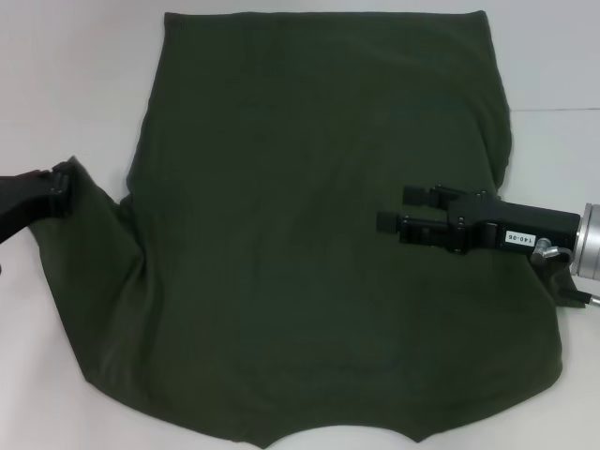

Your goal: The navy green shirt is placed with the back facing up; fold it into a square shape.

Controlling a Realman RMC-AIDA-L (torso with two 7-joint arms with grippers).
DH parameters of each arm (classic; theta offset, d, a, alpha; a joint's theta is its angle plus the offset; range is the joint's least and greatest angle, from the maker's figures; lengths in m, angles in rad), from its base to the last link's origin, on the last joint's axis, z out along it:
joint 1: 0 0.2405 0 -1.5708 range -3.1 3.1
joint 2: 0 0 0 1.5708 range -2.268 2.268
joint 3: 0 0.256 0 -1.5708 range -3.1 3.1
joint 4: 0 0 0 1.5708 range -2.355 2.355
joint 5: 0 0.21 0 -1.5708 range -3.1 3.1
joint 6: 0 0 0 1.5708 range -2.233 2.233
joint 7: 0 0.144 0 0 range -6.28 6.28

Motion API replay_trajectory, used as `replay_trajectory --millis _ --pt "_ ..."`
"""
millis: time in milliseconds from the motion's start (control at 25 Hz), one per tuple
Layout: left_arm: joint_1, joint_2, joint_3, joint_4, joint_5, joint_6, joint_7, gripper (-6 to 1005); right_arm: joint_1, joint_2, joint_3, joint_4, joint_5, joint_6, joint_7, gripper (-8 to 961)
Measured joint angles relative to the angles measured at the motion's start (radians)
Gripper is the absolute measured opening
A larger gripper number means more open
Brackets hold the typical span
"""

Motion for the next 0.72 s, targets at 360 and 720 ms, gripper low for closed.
replay_trajectory --millis 360,720 --pt "0.022 -0.001 0.02 0.042 -0.008 0.166 -0.065 -2 -0.001 0.0 0.0 0.0 0.0 0.0 0.0 892" --pt "-0.005 -0.004 0.036 0.032 -0.011 0.221 -0.067 -1 -0.006 0.0 0.0 0.0 0.0 0.0 -0.002 892"
